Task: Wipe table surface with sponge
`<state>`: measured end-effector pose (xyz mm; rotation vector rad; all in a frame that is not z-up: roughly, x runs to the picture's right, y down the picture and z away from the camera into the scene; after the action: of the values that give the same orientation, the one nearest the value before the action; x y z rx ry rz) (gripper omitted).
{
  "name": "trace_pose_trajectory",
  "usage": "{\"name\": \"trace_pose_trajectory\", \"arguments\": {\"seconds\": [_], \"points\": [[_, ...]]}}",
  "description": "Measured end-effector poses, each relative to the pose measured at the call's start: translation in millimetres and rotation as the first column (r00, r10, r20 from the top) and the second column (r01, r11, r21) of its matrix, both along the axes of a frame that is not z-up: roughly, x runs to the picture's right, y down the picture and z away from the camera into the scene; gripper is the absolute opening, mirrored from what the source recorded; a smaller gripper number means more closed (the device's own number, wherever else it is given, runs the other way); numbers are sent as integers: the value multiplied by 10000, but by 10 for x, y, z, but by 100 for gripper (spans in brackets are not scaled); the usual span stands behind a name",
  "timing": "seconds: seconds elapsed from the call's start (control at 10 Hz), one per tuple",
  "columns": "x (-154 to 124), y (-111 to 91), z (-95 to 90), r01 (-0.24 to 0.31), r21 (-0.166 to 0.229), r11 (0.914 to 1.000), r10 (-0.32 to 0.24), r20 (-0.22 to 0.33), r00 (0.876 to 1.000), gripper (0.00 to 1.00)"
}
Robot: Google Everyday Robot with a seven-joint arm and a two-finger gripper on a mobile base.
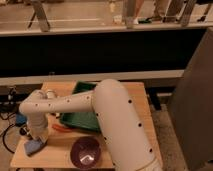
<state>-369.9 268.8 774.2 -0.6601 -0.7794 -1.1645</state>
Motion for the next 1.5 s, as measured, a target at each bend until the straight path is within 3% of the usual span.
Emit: {"name": "trace_pose_trajectory", "arguments": {"seconds": [0.4, 0.6, 0.9, 1.2, 1.5], "points": [[149, 328, -315, 117, -203, 9997, -118, -73, 9999, 0], [431, 439, -381, -128, -276, 9995, 115, -479, 9988, 0], [939, 441, -455, -628, 20, 9980, 626, -1269, 9899, 0], [1187, 315, -305, -929, 252, 9954, 959, -1760, 9797, 0], [1098, 2, 51, -1078, 393, 9934, 1130, -1693, 9791, 0]]}}
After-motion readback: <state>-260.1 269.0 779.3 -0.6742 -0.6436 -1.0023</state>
